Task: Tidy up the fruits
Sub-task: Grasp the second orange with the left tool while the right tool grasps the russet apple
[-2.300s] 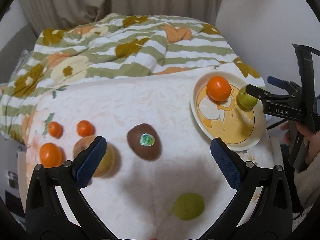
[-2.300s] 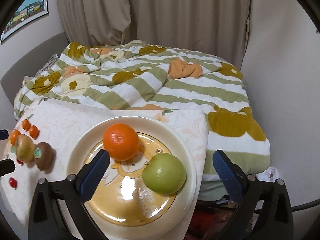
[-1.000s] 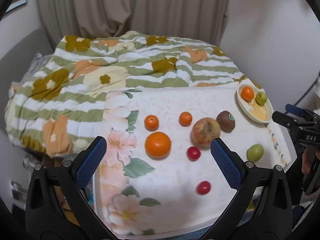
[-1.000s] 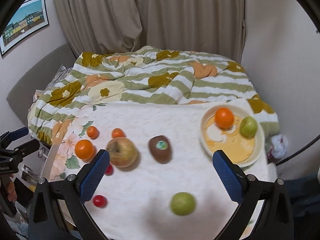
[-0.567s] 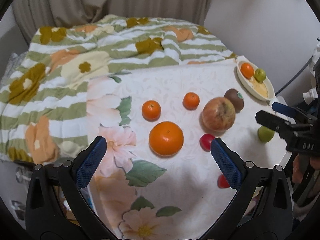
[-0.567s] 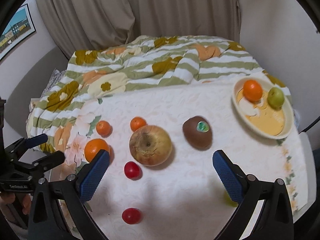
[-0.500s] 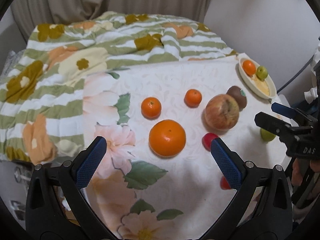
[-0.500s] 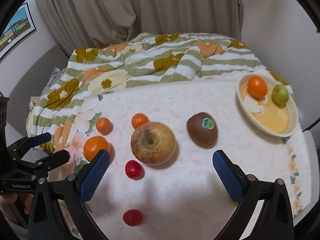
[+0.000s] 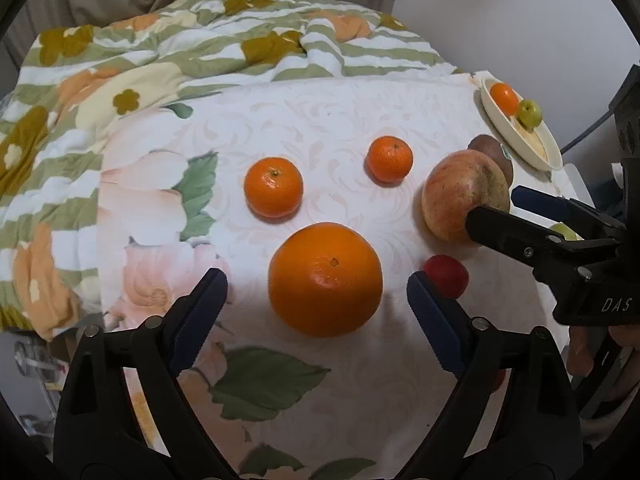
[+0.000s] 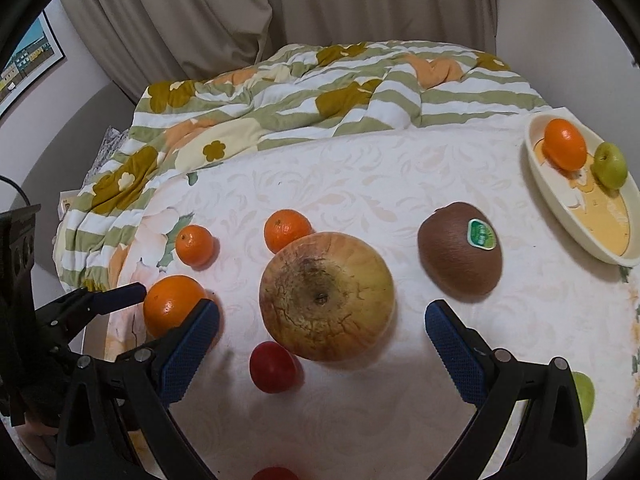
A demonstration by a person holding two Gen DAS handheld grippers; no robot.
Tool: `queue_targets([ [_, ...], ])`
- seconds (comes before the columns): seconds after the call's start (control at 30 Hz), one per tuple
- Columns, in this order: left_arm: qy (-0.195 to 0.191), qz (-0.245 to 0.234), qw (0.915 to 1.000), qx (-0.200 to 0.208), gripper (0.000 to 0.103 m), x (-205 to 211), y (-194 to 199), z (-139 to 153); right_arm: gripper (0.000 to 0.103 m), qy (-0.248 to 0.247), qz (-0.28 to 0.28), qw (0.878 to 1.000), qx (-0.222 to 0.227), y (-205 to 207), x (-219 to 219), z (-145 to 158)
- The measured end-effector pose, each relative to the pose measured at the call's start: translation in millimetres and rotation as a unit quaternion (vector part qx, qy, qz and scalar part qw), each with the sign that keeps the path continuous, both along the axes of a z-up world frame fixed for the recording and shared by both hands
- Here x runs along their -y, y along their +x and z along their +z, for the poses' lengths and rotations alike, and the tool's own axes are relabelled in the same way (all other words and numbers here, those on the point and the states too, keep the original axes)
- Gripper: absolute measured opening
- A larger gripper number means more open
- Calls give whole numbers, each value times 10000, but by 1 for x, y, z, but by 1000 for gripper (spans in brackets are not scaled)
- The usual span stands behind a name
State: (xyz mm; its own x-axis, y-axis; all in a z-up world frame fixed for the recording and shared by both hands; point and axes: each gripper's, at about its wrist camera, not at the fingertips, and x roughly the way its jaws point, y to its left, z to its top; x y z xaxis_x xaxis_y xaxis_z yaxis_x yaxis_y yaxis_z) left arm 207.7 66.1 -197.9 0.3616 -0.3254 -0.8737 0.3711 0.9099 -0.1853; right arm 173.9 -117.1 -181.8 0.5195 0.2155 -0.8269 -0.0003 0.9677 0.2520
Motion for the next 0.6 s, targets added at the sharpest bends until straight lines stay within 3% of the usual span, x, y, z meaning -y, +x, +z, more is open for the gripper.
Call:
queue_targets([
  [0.07,-17,-56,9999,-90,81,3,1,-5,102,35,-9,10000,-34,1,0,-3],
  [0.13,-20,-107,9999,-127,81,6,2,-9,102,84,-22,9999,-67,3,2,-4],
  [0.27,91,-120,9998,-136,67,9,3,-12,102,27,11,10000,-93,6,2,-6],
  [0.6,205,-17,9997,-132,66,3,-4,-10,99,-54,124,9998,-173,15,-3,-14],
])
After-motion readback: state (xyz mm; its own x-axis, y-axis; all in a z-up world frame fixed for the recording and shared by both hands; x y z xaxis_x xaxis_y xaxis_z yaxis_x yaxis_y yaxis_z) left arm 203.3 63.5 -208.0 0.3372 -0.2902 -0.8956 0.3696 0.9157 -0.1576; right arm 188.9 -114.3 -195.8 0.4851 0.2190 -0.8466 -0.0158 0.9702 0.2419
